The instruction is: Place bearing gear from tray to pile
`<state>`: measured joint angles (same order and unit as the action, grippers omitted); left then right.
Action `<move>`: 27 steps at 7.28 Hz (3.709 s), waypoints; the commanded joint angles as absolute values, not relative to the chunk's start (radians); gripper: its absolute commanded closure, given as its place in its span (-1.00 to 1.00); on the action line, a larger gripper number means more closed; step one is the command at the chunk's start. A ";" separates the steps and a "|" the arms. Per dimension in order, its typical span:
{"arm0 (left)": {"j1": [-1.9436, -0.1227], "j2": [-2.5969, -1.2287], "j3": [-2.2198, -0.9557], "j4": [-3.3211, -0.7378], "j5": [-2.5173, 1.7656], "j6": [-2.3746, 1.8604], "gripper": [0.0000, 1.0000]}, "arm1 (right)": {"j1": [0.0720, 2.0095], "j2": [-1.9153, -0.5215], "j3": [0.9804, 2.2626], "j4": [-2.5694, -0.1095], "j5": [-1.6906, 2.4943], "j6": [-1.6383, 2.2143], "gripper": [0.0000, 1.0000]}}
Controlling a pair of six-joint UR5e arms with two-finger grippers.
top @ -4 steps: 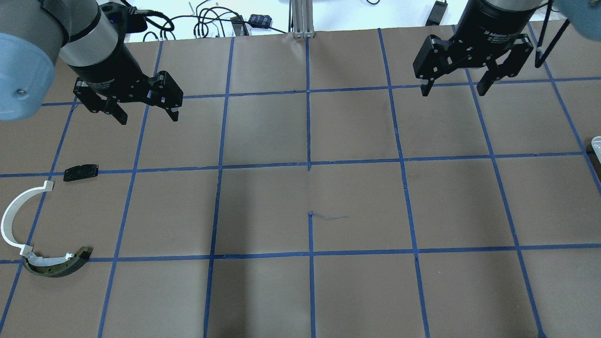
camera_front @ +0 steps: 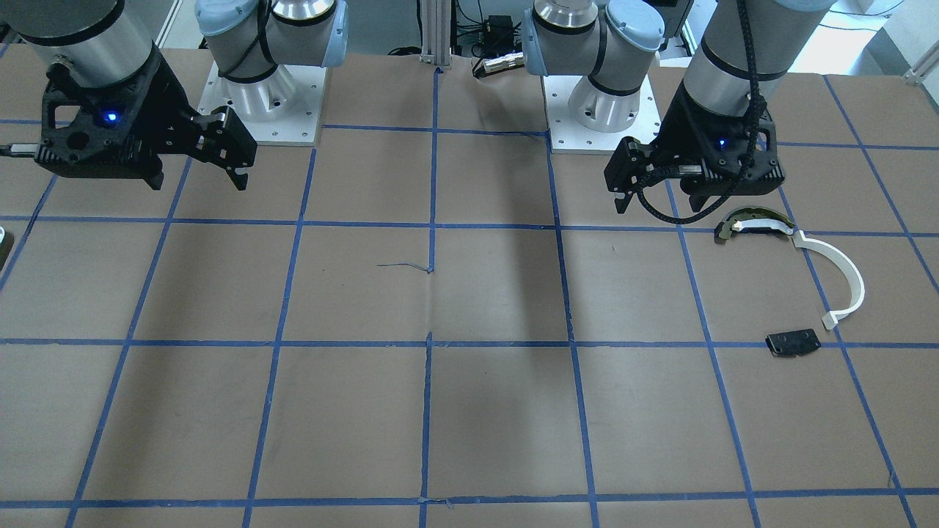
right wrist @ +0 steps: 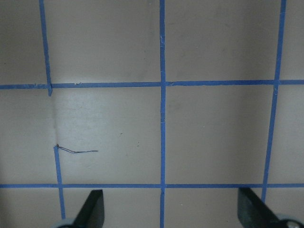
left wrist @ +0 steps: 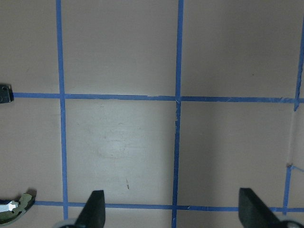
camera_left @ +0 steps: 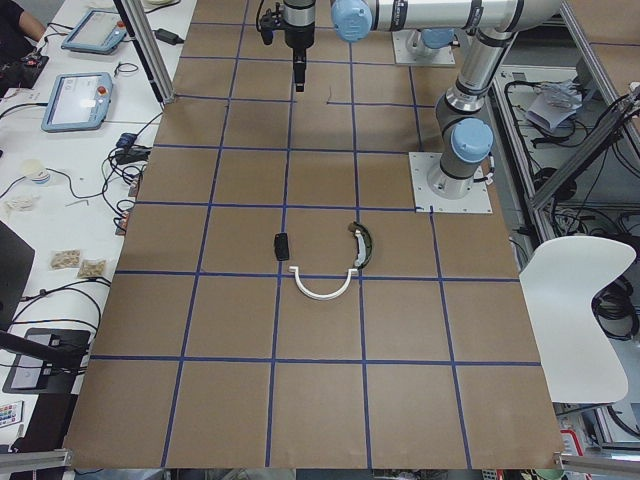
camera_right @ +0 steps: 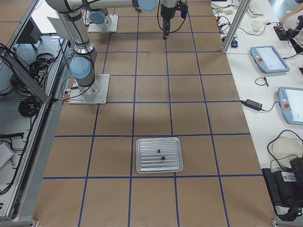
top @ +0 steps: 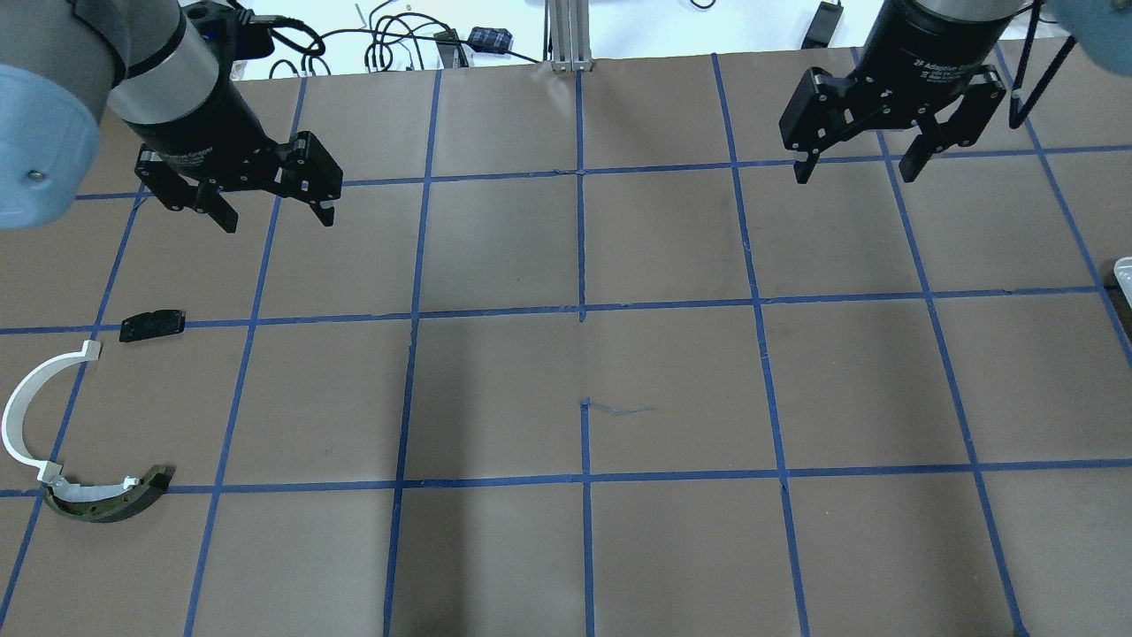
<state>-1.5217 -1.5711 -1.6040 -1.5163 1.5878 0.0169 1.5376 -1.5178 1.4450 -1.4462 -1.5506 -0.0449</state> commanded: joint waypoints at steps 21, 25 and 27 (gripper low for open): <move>-1.522 -1.575 -1.609 -1.514 1.585 0.017 -1.00 | 0.655 -0.957 1.555 -2.112 -1.687 -0.798 -0.57; -1.522 -1.578 -1.611 -1.514 1.585 0.018 -1.00 | 0.657 -0.950 1.555 -2.112 -1.709 -0.796 -0.17; -1.522 -1.578 -1.609 -1.513 1.585 0.018 -1.00 | 0.657 -0.948 1.555 -2.111 -1.709 -0.795 0.35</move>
<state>-1.5218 -1.5784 -1.6102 -1.5137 1.5846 0.0182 0.6563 -0.9494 1.5554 -2.1121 -1.7067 -0.7952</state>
